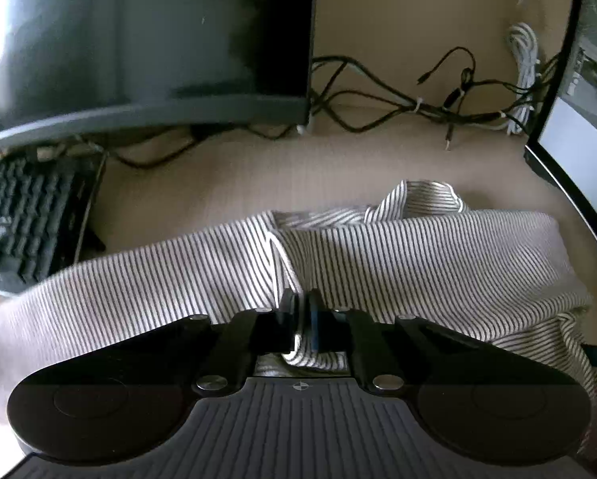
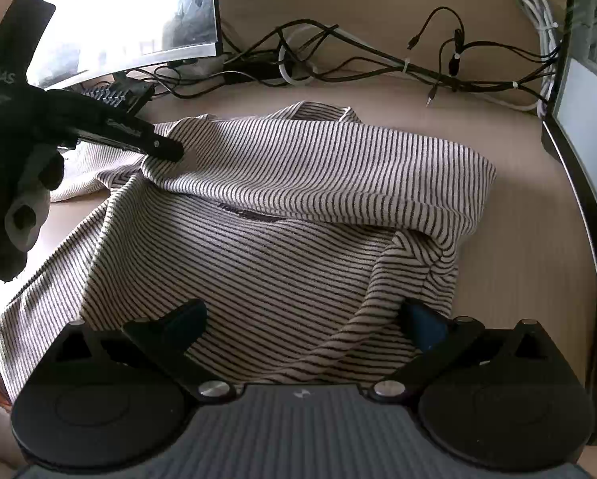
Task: Fold clothes
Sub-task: 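Grasp the sleeve by the keyboard with the left gripper and fold it across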
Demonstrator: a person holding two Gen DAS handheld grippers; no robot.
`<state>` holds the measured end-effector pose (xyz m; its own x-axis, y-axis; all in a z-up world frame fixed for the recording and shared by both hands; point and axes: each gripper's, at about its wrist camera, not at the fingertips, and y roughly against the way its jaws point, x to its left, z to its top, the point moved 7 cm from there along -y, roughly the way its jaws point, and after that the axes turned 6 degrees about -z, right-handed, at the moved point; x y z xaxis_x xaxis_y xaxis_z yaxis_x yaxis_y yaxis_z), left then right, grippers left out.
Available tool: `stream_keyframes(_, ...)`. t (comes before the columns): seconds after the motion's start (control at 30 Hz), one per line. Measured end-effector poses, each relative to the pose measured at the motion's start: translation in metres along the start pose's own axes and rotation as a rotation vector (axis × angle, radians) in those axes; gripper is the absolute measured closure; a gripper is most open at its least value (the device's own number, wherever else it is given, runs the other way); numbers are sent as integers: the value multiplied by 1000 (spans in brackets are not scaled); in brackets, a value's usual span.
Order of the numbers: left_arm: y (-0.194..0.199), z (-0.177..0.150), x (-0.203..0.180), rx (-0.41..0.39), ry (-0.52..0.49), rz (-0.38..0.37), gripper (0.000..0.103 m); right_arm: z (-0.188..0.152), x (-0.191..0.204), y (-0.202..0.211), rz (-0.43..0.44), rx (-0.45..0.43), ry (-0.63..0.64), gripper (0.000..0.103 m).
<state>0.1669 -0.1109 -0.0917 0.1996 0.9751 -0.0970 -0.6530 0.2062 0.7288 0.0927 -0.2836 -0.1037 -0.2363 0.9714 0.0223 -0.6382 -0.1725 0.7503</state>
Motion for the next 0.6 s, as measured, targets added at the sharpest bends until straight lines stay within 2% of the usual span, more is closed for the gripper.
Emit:
stream_keyframes(0.17, 7, 11, -1, -53, -59, 19, 96, -2, 1, 2, -6, -8, -7, 0)
stream_keyframes(0.33, 19, 28, -8, -154, -142, 37, 96, -4, 2, 2, -18, -15, 0, 0)
stream_keyframes(0.43, 8, 28, -3, -113, -154, 47, 95, -4, 2, 2, -22, -17, -1, 0)
stream_keyframes(0.47, 2, 24, 2, -84, -139, 54, 90, -4, 2, 2, -23, -17, -1, 0)
stream_keyframes(0.53, -10, 16, 15, -25, -85, 82, 87, -3, 0, 3, -16, -15, -19, 0)
stream_keyframes(0.6, -9, 13, 29, -6, -10, 98, 85, -1, -4, 4, 1, -12, -57, 0)
